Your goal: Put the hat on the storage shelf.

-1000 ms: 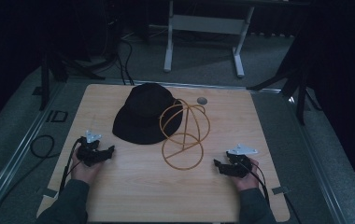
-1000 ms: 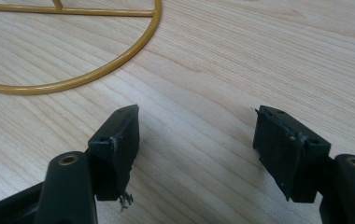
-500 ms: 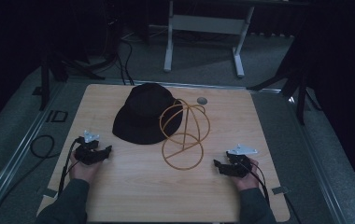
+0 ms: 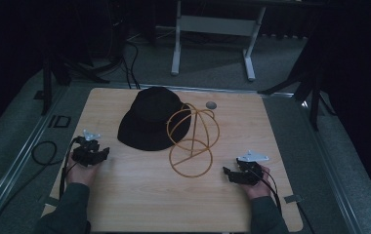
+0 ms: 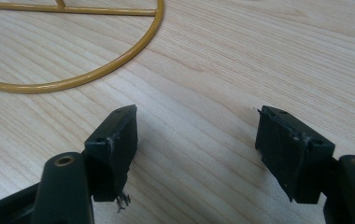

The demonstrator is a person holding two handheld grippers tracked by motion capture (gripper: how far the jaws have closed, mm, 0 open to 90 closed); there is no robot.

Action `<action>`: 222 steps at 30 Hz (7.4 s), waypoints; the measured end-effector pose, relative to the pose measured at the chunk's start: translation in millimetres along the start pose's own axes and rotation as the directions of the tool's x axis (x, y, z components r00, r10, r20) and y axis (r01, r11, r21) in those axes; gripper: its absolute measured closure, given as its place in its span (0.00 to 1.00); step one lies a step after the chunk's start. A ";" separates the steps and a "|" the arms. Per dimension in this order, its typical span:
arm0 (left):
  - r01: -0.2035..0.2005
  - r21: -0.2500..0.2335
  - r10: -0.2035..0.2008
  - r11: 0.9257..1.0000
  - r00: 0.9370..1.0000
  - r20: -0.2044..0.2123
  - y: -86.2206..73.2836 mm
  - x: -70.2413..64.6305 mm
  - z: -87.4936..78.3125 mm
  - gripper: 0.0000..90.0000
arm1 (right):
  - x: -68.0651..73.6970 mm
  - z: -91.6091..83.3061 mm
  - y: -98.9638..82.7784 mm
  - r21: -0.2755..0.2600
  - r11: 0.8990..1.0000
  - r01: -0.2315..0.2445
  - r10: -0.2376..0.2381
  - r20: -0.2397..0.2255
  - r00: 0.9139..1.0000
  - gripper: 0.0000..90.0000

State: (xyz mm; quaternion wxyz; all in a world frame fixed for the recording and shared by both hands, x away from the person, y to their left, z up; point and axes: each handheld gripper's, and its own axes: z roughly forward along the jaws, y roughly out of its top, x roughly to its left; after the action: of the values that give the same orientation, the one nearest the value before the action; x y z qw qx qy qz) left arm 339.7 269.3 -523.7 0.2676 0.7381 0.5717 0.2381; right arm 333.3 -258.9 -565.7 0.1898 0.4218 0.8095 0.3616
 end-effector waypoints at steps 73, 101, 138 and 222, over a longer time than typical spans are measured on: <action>-0.280 0.024 0.255 0.960 0.905 0.342 138.8 -31.2 49.2 0.16 | -0.9 0.3 0.1 0.000 1.000 0.009 -0.009 -0.005 1.000 0.32; -0.426 0.075 0.394 0.902 0.881 0.263 142.5 -43.2 41.2 0.98 | -0.8 0.3 0.1 0.000 1.000 0.008 -0.008 -0.005 1.000 0.32; -0.384 -0.049 0.384 0.922 0.890 0.246 161.5 -34.0 -10.8 0.99 | -0.7 0.2 0.1 0.001 1.000 0.007 -0.007 -0.005 1.000 0.32; -0.234 -0.274 0.328 0.933 0.865 0.379 164.8 9.3 -71.2 0.99 | -0.7 0.3 0.1 -0.001 1.000 0.008 -0.008 -0.005 1.000 0.32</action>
State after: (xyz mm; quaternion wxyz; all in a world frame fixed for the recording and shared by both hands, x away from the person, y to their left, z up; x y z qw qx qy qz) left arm 413.1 253.6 -360.4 0.4256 0.8135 0.3570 0.1722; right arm 334.0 -259.3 -565.9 0.1894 0.4177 0.8114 0.3622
